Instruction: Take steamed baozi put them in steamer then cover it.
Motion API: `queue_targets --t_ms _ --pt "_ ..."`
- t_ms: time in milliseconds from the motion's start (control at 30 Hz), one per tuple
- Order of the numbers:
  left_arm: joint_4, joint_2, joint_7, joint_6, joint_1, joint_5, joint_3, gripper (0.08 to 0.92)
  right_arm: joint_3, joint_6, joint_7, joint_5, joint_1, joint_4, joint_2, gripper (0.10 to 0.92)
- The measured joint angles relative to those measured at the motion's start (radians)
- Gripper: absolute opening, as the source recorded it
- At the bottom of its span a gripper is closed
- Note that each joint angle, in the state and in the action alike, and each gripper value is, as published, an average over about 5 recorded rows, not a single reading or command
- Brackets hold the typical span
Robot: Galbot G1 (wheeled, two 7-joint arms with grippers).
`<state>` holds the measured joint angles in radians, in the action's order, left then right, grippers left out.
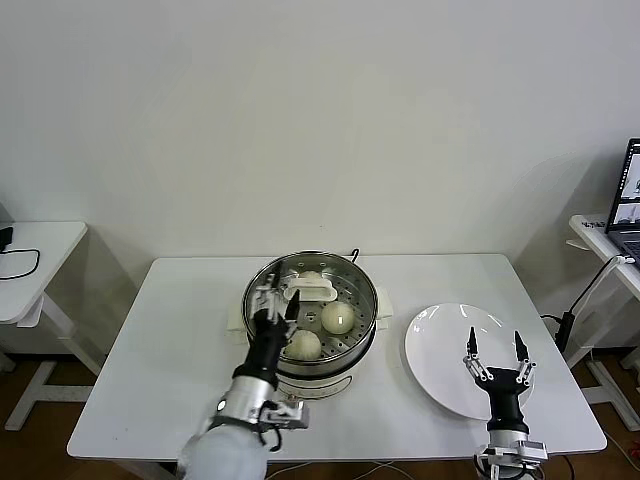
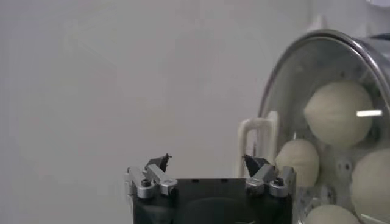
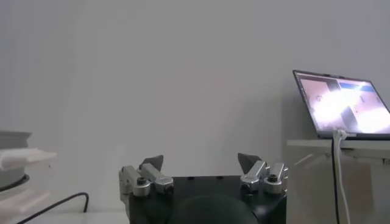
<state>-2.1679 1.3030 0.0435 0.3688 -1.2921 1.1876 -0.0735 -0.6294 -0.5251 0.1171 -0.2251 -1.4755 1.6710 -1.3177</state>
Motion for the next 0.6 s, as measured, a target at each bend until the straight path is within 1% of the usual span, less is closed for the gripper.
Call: queue_targets --t_ms 133,267,400,600 --pt "-0.023 0.015 -0.078 -0.053 -0.055 -0.158 -0.071 0.823 0.002 0.013 0.001 -0.004 0.005 0.007 0.000 0.823" --pt "-0.026 0.039 -0.122 -0.124 -0.092 -0.348 -0.151 0.823 -0.001 0.037 -0.002 -0.014 0.000 0.028 0.001 0.823" --pt "-0.016 0.069 -0.134 -0.184 -0.125 -0.541 -0.234 0.823 -0.005 0.077 -0.008 -0.030 -0.010 0.064 0.005 0.823" --pt "0.004 0.103 -0.124 -0.248 -0.164 -0.776 -0.337 0.823 -0.009 0.139 -0.016 -0.047 -0.029 0.134 0.007 0.823"
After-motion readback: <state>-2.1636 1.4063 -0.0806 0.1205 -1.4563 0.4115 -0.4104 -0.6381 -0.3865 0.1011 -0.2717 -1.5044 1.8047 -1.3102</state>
